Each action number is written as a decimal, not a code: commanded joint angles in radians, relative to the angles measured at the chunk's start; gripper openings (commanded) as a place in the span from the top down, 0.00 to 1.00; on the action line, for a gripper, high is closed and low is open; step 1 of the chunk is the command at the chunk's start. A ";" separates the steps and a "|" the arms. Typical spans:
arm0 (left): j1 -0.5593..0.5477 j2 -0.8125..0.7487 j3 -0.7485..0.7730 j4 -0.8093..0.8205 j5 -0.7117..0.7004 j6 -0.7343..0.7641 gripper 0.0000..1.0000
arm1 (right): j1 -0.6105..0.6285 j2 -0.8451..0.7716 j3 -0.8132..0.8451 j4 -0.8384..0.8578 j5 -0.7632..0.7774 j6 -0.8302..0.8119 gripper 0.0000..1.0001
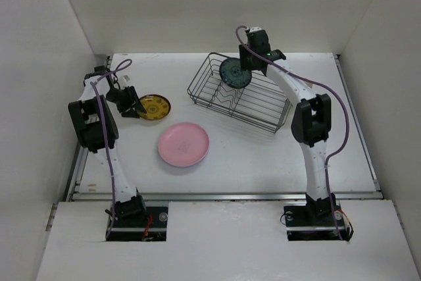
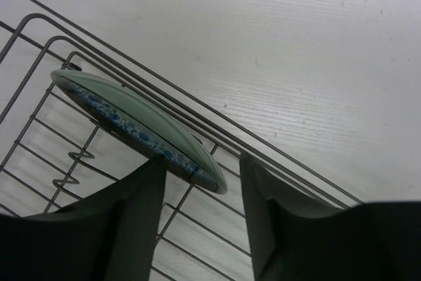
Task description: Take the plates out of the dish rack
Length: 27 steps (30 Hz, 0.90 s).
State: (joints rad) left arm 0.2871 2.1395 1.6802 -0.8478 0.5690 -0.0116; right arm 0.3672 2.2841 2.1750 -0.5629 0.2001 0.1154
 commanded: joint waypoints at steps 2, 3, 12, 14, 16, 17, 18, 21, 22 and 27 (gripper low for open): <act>0.006 0.003 0.009 -0.043 -0.012 0.015 0.53 | 0.006 -0.029 -0.011 0.086 -0.019 -0.043 0.59; 0.006 0.003 0.000 -0.043 -0.030 0.015 0.47 | 0.006 -0.029 -0.011 0.086 -0.019 -0.052 0.64; 0.006 -0.099 -0.001 -0.080 -0.116 0.033 0.36 | 0.006 -0.077 -0.038 0.086 -0.035 -0.103 1.00; 0.006 -0.131 -0.013 -0.080 -0.130 0.042 0.35 | 0.006 -0.126 -0.047 0.086 -0.021 -0.103 1.00; 0.006 -0.191 -0.028 -0.080 -0.130 0.052 0.33 | 0.006 -0.188 -0.057 0.121 0.033 -0.103 1.00; 0.006 -0.213 -0.043 -0.080 -0.141 0.052 0.32 | 0.019 -0.210 -0.069 0.132 0.051 -0.103 1.00; -0.003 -0.236 -0.053 -0.068 -0.150 0.064 0.31 | 0.019 -0.230 -0.069 0.155 0.068 -0.103 1.00; -0.014 -0.326 -0.076 -0.034 -0.164 0.087 0.27 | 0.038 -0.301 -0.078 0.187 0.133 -0.103 1.00; -0.025 -0.345 -0.076 -0.034 -0.164 0.097 0.27 | 0.048 -0.313 -0.078 0.196 0.143 -0.103 1.00; -0.057 -0.427 -0.085 -0.034 0.012 0.142 0.27 | 0.097 -0.345 -0.092 0.155 0.079 -0.094 1.00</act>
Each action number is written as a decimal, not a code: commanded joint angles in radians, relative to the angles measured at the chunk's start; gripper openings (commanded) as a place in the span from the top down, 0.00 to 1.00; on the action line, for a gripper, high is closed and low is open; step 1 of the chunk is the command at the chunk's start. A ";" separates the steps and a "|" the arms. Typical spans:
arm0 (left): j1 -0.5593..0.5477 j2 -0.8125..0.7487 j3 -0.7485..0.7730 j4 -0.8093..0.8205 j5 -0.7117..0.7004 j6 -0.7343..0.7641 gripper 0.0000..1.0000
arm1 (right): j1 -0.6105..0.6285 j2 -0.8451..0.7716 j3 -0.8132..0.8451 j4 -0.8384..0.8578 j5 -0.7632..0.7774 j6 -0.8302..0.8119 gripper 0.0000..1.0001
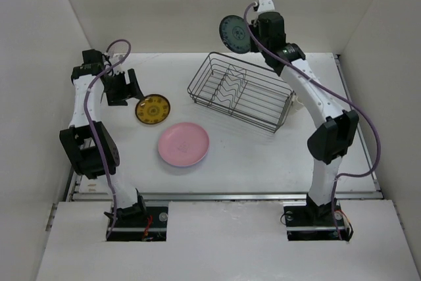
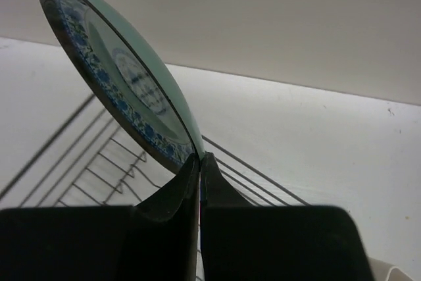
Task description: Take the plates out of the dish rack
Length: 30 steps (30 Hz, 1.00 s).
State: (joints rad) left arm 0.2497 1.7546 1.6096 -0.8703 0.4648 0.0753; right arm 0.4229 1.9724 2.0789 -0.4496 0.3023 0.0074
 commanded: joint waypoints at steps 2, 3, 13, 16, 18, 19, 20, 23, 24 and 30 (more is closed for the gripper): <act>-0.035 -0.063 -0.005 -0.012 0.204 0.066 0.25 | 0.060 -0.033 -0.011 0.000 -0.153 0.045 1.00; -0.055 -0.084 -0.005 -0.012 0.219 0.079 0.23 | 0.083 -0.033 -0.028 -0.012 -0.210 0.045 1.00; -0.124 -0.116 0.013 -0.058 0.287 0.184 0.10 | 0.250 0.043 -0.100 0.086 -0.644 0.180 1.00; -0.133 -0.116 -0.011 -0.068 0.296 0.193 0.10 | 0.264 0.068 -0.086 0.109 -0.719 0.201 1.00; -0.133 -0.116 -0.028 -0.068 0.296 0.204 0.12 | 0.284 0.083 -0.060 0.109 -0.742 0.210 1.00; -0.133 -0.116 -0.042 -0.068 0.287 0.204 0.15 | 0.284 0.083 -0.060 0.121 -0.753 0.210 1.00; -0.133 -0.116 -0.051 -0.068 0.287 0.204 0.19 | 0.284 0.083 -0.060 0.121 -0.772 0.210 1.00; -0.133 -0.106 -0.051 -0.079 0.258 0.204 0.42 | 0.294 0.083 -0.091 0.176 -0.828 0.229 1.00; -0.133 -0.096 -0.051 -0.088 0.258 0.204 0.48 | 0.294 0.074 -0.111 0.193 -0.844 0.241 1.00; -0.133 -0.096 -0.021 -0.119 0.294 0.204 1.00 | 0.294 0.083 -0.105 0.195 -0.839 0.250 1.00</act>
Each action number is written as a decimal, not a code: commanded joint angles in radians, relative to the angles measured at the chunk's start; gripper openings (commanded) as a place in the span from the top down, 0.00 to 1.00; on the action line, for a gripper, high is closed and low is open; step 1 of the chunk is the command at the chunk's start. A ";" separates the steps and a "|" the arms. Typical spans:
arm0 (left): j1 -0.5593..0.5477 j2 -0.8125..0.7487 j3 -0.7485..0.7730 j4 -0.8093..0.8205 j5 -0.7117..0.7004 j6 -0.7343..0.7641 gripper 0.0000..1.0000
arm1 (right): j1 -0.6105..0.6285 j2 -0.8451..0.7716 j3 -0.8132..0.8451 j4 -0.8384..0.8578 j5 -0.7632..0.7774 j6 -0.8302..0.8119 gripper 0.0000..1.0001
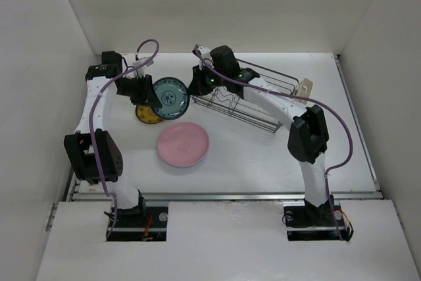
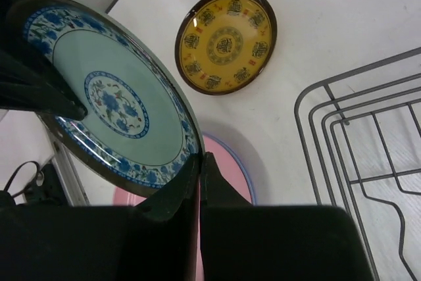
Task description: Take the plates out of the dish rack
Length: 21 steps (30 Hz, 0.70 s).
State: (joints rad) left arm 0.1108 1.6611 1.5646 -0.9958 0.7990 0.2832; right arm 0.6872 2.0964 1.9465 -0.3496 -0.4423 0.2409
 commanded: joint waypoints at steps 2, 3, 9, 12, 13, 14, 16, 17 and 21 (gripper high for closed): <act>0.006 -0.003 0.034 0.006 -0.040 -0.018 1.00 | 0.029 -0.041 0.028 0.084 -0.061 0.017 0.90; 0.018 -0.003 0.034 0.016 -0.040 -0.048 1.00 | 0.029 -0.041 0.038 0.065 -0.046 0.017 0.71; 0.084 0.084 0.043 0.098 -0.118 -0.202 1.00 | 0.020 -0.090 0.043 -0.003 0.174 0.017 0.11; 0.122 0.189 0.086 0.111 -0.141 -0.272 1.00 | 0.011 -0.154 -0.006 -0.003 0.270 0.017 0.10; 0.133 0.212 0.098 0.120 -0.127 -0.291 1.00 | 0.011 -0.170 -0.017 -0.003 0.289 0.017 0.10; 0.145 0.230 0.107 0.134 -0.115 -0.309 1.00 | 0.011 -0.185 -0.041 -0.003 0.315 0.017 0.10; 0.156 0.273 0.107 0.161 -0.129 -0.343 1.00 | 0.011 -0.228 -0.064 -0.003 0.326 0.017 0.10; 0.156 0.288 0.117 0.161 -0.176 -0.343 1.00 | 0.011 -0.239 -0.076 -0.003 0.326 0.017 0.10; 0.156 0.385 0.176 0.137 -0.195 -0.328 0.62 | 0.011 -0.280 -0.118 -0.003 0.344 0.008 0.10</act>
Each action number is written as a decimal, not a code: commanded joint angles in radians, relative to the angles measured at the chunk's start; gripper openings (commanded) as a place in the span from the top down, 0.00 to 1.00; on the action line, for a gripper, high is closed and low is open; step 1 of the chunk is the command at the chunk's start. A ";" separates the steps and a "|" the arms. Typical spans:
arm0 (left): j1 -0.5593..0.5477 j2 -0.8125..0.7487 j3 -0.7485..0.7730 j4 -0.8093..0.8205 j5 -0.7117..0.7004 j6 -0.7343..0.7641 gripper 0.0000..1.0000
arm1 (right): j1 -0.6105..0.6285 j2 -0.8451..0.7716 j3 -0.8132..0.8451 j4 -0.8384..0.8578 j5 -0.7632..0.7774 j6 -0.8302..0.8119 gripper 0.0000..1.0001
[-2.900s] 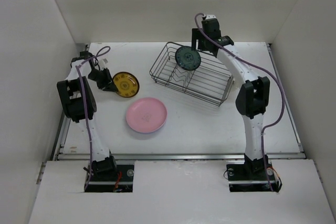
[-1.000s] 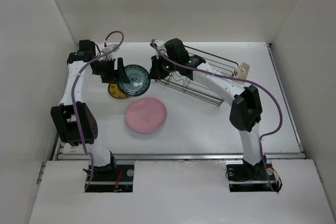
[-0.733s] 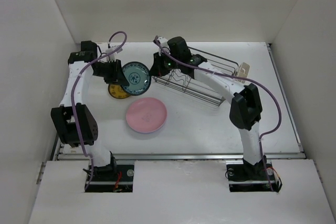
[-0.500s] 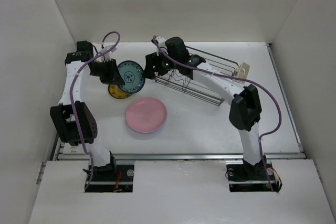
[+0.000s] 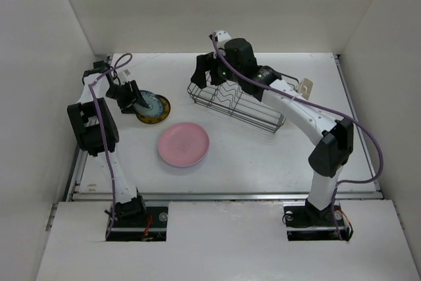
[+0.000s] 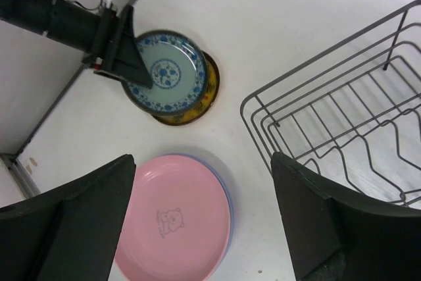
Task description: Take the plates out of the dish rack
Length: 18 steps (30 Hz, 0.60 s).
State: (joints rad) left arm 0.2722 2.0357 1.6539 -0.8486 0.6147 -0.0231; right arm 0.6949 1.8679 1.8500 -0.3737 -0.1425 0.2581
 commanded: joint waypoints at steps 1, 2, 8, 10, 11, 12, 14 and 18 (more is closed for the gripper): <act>-0.005 0.026 0.101 -0.021 -0.010 -0.006 0.50 | 0.003 -0.052 -0.021 0.021 0.055 -0.010 0.10; -0.005 0.041 0.119 -0.056 -0.010 0.005 0.41 | 0.003 -0.062 -0.021 0.021 0.055 -0.010 0.10; -0.042 0.081 0.227 -0.194 -0.223 0.104 0.00 | 0.003 -0.096 -0.021 0.002 0.104 -0.010 0.10; -0.051 0.067 0.236 -0.219 -0.345 0.126 0.00 | 0.003 -0.108 -0.021 -0.008 0.129 -0.010 0.10; -0.066 0.055 0.236 -0.228 -0.378 0.152 0.00 | 0.003 -0.121 -0.021 -0.017 0.167 -0.010 0.08; -0.082 0.055 0.247 -0.240 -0.407 0.164 0.00 | 0.003 -0.133 -0.021 -0.018 0.190 -0.010 0.07; -0.097 0.044 0.247 -0.276 -0.478 0.192 0.00 | -0.006 -0.145 -0.021 -0.046 0.289 -0.010 0.05; -0.110 -0.027 0.224 -0.262 -0.590 0.189 0.00 | -0.015 -0.206 -0.064 -0.091 0.632 0.052 0.01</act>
State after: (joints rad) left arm 0.1665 2.1380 1.8656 -1.0645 0.1696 0.1352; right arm 0.6933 1.7542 1.8069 -0.4381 0.1768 0.2703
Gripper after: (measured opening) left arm 0.997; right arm 0.992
